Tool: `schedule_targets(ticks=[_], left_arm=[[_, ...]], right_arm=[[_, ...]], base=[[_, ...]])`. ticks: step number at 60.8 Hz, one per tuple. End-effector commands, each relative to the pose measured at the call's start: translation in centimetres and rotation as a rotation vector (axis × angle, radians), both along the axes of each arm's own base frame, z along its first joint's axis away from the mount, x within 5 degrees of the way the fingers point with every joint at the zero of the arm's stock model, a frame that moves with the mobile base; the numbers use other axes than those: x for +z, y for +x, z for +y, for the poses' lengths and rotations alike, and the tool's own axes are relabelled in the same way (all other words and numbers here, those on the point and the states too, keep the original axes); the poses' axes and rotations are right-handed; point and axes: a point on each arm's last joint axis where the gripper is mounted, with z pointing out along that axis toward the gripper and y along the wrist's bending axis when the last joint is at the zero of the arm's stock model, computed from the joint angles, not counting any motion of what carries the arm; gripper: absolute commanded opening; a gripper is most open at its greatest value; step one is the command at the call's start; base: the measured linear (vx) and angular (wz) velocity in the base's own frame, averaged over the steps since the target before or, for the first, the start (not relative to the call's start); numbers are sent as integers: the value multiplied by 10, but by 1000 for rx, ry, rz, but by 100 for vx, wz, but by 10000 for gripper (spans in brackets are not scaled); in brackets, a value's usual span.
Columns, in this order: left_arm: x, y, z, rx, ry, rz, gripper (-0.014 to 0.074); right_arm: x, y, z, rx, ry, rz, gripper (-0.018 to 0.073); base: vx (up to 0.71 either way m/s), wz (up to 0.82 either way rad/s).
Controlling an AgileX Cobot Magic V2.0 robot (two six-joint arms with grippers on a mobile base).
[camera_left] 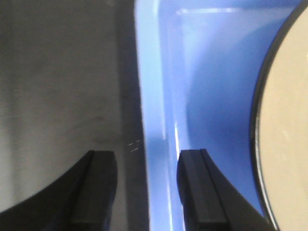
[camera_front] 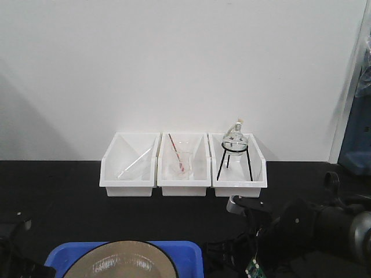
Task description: Place disk in tray to left cabinet
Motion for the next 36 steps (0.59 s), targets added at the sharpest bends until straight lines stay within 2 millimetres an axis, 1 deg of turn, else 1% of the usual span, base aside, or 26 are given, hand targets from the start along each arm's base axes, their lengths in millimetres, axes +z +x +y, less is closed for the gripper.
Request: schedule_targets(ticks=[1, 7, 13, 21, 28, 36], left_arm=[[13, 10, -3, 3, -16, -96, 433], [4, 13, -3, 5, -15, -75, 433], [0, 14, -3, 5, -13, -70, 433], [-2, 15, -3, 6, -12, -68, 433], [-3, 15, -3, 5, -13, -62, 433], [-3, 15, -3, 6, -15, -62, 433]], right_arm=[[28, 3, -1, -11, 34, -105, 554], [28, 3, -1, -11, 34, -107, 554], [25, 4, 0, -11, 32, -101, 554], [10, 6, 3, -2, 26, -41, 554], [-2, 5, 12, 22, 22, -13, 554], [-8, -1, 30, 80, 19, -20, 554]], base=[[0, 0], [0, 0], [0, 0], [0, 0], [0, 0], [0, 0]])
